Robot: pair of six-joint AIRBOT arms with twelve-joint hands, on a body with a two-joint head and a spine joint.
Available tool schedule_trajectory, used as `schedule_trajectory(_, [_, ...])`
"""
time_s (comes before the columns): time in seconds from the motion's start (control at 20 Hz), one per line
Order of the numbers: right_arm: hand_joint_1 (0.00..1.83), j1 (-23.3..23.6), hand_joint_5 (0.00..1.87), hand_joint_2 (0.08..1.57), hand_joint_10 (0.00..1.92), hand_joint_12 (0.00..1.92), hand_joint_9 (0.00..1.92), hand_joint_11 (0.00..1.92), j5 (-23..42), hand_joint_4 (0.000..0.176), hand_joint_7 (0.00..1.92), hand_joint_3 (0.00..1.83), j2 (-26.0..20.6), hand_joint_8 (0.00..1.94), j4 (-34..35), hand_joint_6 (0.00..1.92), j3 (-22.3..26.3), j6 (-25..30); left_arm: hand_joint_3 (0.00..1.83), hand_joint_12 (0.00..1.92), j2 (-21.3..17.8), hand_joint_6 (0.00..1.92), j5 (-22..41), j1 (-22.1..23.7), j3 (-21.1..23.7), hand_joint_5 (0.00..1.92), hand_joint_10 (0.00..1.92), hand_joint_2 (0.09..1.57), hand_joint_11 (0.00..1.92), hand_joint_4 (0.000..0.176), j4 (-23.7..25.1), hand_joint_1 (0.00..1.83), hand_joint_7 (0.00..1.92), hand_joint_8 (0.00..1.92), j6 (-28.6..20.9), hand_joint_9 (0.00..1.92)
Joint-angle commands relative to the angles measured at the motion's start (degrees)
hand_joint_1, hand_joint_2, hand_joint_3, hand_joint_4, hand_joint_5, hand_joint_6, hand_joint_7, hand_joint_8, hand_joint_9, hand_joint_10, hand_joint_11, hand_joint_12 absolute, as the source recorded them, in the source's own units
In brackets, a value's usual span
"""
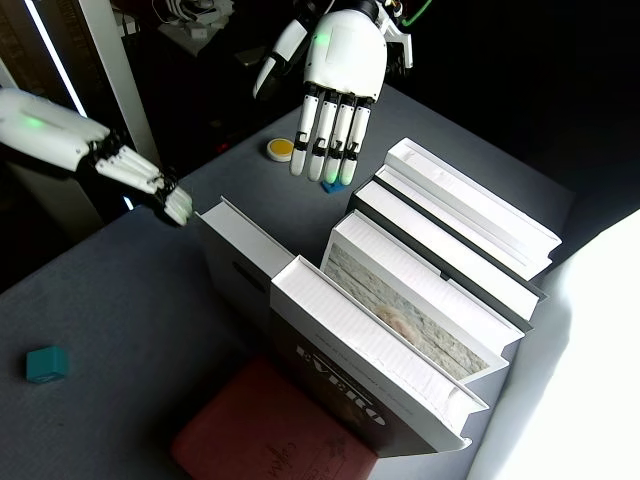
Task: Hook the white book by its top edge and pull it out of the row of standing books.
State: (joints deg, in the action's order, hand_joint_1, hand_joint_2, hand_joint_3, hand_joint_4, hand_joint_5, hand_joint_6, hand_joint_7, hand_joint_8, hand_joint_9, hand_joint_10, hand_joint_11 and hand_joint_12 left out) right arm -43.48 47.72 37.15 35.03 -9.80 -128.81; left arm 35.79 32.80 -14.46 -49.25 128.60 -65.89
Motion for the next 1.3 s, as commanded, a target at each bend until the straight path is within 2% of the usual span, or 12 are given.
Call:
schedule_trajectory(0.0, [0.00, 0.7, 0.22, 1.17, 0.00, 0.32, 0.15, 0.00, 4.8, 0.000, 0.21, 0.00, -0.3, 0.00, -3.0, 0.00, 0.9, 0.6, 0.00, 0.00, 0.0, 0.00, -2.6, 0.7, 0.0, 0.00, 0.00, 1.19, 0.00, 0.000, -2.2, 0.00, 0.00, 0.00, 0.0, 0.00])
schedule_trajectory(0.1, [0.00, 1.5, 0.20, 1.18, 0.00, 0.27, 0.13, 0.00, 5.7, 0.000, 0.20, 0.00, -0.9, 0.00, -4.7, 0.00, 1.7, 2.8, 0.00, 0.00, 0.0, 0.00, -2.6, 0.7, 0.0, 0.00, 0.00, 1.19, 0.00, 0.000, -2.2, 0.00, 0.00, 0.00, 0.0, 0.00])
schedule_trajectory(0.2, [0.00, 3.1, 0.20, 1.18, 0.01, 0.30, 0.15, 0.00, 7.4, 0.000, 0.19, 0.00, -1.4, 0.00, -6.2, 0.00, 1.9, 6.1, 0.00, 0.00, 0.0, 0.00, -2.6, 0.7, 0.0, 0.00, 0.00, 1.19, 0.00, 0.000, -2.2, 0.00, 0.00, 0.00, 0.0, 0.00])
schedule_trajectory(0.45, [0.00, 6.6, 0.17, 1.18, 0.00, 0.26, 0.11, 0.00, 10.4, 0.000, 0.14, 0.00, -2.0, 0.00, -6.0, 0.00, 1.7, 10.4, 0.00, 0.00, 0.0, 0.00, -2.4, 0.7, 0.0, 0.00, 0.00, 1.19, 0.00, 0.000, -2.2, 0.00, 0.00, 0.00, 0.4, 0.00])
schedule_trajectory(0.55, [0.00, 7.9, 0.09, 1.18, 0.00, 0.04, 0.03, 0.00, 10.4, 0.000, 0.06, 0.00, -1.9, 0.00, -3.1, 0.00, 1.3, 10.7, 0.00, 0.00, 0.0, 0.00, -2.1, 0.7, 0.0, 0.00, 0.00, 1.19, 0.00, 0.000, -2.2, 0.00, 0.00, 0.00, 0.6, 0.00])
schedule_trajectory(0.7, [0.00, 9.5, 0.07, 1.16, 0.00, 0.00, 0.01, 0.00, 10.5, 0.000, 0.05, 0.00, -1.8, 0.00, -1.8, 0.00, -0.1, 12.9, 0.00, 0.00, 0.0, 0.00, -2.1, 0.7, 0.1, 0.00, 0.00, 1.19, 0.00, 0.000, -2.2, 0.00, 0.00, 0.00, 1.0, 0.00])
schedule_trajectory(0.85, [0.00, 10.0, 0.06, 1.16, 0.00, 0.00, 0.00, 0.00, 13.6, 0.000, 0.03, 0.00, -1.6, 0.00, 1.5, 0.01, -1.0, 13.0, 0.00, 0.00, 0.0, 0.00, -2.1, 0.7, 0.5, 0.00, 0.00, 1.19, 0.00, 0.000, -1.6, 0.00, 0.00, 0.00, 1.0, 0.00])
schedule_trajectory(1.25, [0.00, 11.5, 0.01, 1.15, 0.00, 0.00, 0.00, 0.00, 12.6, 0.000, 0.00, 0.00, -0.6, 0.00, 7.5, 0.00, -2.1, 11.9, 0.00, 0.00, 0.0, 0.00, -2.1, 0.8, 0.3, 0.00, 0.00, 1.19, 0.00, 0.000, -1.4, 0.00, 0.00, 0.00, 0.6, 0.00])
